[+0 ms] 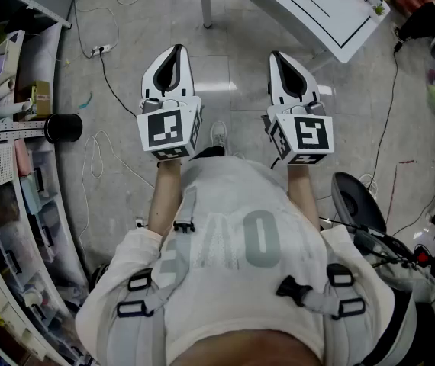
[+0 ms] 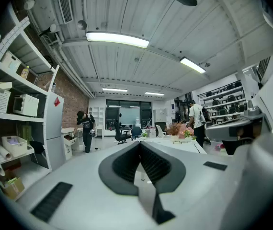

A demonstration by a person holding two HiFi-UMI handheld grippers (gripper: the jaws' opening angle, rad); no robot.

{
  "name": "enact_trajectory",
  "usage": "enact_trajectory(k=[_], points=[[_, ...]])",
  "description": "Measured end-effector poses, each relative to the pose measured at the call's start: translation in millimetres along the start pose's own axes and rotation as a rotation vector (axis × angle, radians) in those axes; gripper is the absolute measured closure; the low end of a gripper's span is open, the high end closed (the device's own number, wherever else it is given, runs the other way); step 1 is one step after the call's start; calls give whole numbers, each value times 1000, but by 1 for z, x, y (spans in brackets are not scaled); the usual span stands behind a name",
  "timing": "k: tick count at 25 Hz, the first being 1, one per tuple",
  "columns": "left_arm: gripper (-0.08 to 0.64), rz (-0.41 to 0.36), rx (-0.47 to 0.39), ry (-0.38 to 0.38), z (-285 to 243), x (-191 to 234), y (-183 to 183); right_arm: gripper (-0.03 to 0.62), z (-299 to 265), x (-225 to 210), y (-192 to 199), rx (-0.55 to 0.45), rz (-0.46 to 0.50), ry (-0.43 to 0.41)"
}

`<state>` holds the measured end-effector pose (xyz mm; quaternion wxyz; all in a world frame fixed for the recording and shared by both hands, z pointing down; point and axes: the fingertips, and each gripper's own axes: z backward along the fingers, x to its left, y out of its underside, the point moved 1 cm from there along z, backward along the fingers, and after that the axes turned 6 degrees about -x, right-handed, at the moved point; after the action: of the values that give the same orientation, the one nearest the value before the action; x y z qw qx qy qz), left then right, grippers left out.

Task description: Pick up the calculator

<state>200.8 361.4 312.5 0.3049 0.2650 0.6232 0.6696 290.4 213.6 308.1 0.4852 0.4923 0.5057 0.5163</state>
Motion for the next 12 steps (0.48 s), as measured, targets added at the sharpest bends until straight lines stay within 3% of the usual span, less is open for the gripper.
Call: enact_trajectory(k=[12], points=[[540, -11, -2, 43, -16, -18, -4, 585, 5, -23, 1, -16, -61, 37]])
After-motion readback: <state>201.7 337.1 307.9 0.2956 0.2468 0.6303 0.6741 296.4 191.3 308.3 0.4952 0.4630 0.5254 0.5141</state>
